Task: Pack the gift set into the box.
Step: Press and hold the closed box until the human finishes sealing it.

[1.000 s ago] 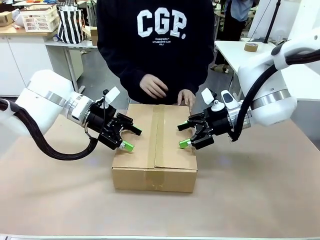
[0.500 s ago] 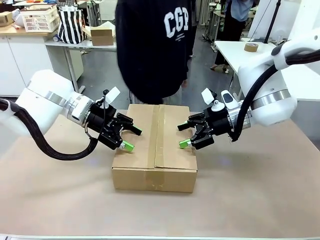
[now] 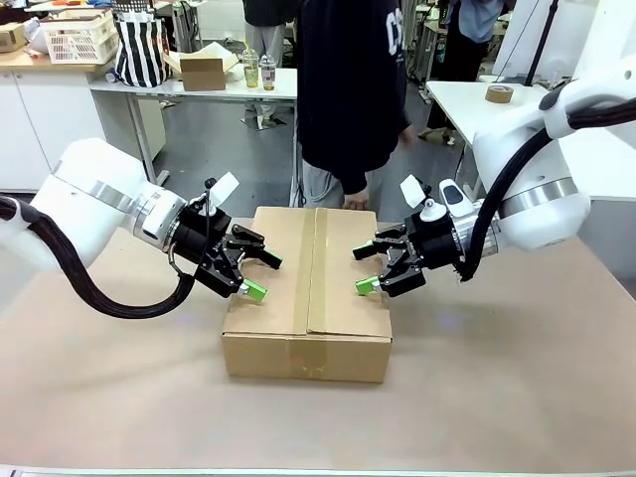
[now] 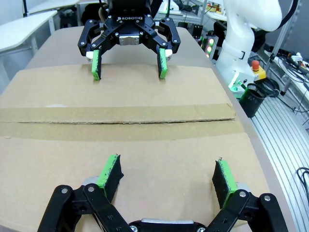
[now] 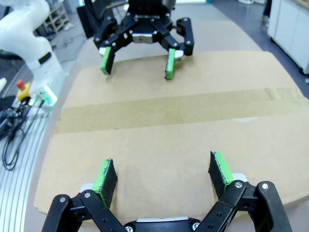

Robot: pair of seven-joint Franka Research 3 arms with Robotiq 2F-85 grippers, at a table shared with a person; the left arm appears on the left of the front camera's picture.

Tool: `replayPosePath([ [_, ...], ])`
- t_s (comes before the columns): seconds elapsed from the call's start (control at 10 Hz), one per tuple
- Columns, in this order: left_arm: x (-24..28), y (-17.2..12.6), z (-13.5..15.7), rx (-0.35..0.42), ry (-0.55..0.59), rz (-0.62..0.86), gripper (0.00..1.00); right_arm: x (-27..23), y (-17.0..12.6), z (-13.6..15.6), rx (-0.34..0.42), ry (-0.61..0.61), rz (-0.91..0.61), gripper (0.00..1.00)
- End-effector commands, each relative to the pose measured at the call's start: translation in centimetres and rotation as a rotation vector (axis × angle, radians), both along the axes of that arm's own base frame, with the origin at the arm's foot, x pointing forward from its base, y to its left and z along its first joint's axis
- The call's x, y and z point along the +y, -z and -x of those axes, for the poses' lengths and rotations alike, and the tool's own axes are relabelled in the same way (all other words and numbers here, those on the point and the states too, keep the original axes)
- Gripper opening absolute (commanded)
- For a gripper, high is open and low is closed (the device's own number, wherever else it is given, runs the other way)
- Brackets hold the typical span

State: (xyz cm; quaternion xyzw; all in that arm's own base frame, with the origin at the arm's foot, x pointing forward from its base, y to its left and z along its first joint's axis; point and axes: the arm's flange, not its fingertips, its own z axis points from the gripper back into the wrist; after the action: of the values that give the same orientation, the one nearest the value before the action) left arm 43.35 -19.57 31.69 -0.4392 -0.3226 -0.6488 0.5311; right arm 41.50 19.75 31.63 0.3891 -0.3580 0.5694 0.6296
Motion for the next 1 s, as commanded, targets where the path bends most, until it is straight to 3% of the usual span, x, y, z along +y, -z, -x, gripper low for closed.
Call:
replayPosePath([
  [0.0, 0.05, 0.19, 0.10, -0.001, 0.000, -0.004, 1.00, -0.10, 0.23, 0.12, 0.008, -0.006, 0.005, 1.00],
  [0.9, 0.05, 0.19, 0.10, -0.001, 0.000, -0.004, 1.00, -0.10, 0.23, 0.12, 0.008, -0.006, 0.005, 1.00],
])
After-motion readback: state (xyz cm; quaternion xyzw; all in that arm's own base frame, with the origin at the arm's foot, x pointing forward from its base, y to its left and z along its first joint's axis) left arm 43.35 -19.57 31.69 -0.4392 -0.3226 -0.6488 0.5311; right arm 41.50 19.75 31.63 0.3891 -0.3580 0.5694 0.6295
